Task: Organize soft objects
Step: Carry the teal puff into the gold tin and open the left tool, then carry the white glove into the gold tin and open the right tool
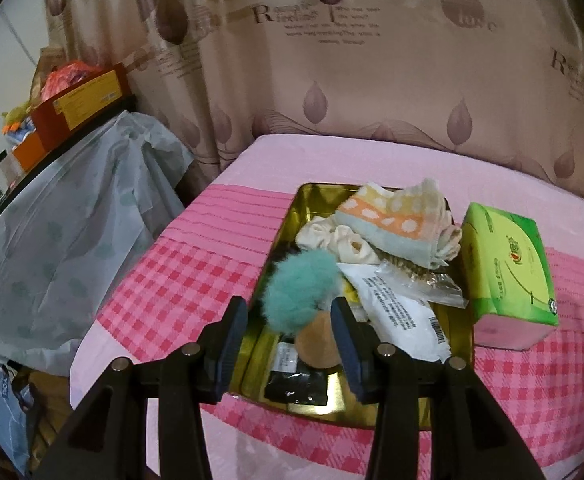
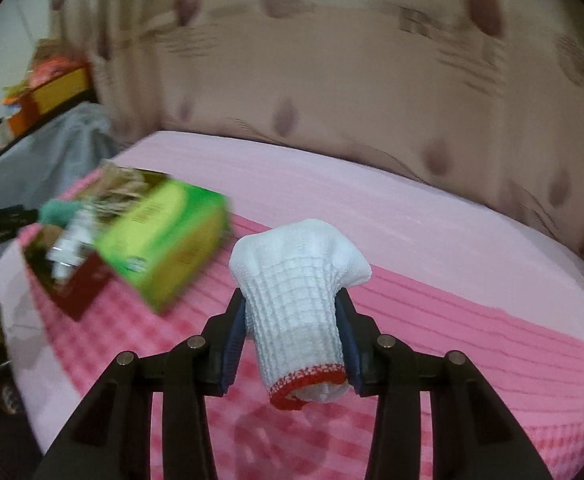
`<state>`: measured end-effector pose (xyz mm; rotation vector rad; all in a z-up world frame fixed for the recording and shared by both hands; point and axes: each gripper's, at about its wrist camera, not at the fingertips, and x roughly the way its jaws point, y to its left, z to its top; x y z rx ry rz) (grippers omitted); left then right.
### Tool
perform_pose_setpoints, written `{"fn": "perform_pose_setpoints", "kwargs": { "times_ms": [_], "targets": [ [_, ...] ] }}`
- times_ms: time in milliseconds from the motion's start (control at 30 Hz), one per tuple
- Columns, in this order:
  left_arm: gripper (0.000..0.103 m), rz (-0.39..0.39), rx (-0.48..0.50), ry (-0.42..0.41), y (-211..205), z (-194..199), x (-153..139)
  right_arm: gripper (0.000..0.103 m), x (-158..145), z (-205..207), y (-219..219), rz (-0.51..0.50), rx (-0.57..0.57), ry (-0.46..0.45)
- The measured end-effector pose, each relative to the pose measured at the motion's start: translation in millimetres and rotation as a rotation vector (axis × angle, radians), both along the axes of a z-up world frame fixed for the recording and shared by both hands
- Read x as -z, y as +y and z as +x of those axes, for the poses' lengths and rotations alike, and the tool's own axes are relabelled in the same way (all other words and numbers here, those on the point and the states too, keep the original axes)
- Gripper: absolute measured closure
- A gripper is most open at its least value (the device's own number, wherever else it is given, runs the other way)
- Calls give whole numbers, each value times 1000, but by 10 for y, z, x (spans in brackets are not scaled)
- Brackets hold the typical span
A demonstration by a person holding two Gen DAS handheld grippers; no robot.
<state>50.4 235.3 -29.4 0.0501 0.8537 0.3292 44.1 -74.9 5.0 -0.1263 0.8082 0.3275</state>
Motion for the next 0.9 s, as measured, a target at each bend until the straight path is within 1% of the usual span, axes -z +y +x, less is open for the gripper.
{"fn": "perform_pose_setpoints", "kwargs": {
  "times_ms": [267,400,533,733,900],
  "targets": [
    [58,-26,-61,-13,215,-158,-72,64,-156,-18,942,51,-183,-4],
    [58,-46,-100,-17,344,-225,-79,64,-165,28,1408,72,-261,5],
    [58,-61,-126,-21,444,-276,-93,64,-133,64,1873,65,-327,16],
    [58,-102,-155,-29,565,-312,-95,64,-16,193,2371,31,-382,38],
    [58,-120,-163,-34,614,-325,-95,64,118,327,2648,-4,-383,53]
  ]
}}
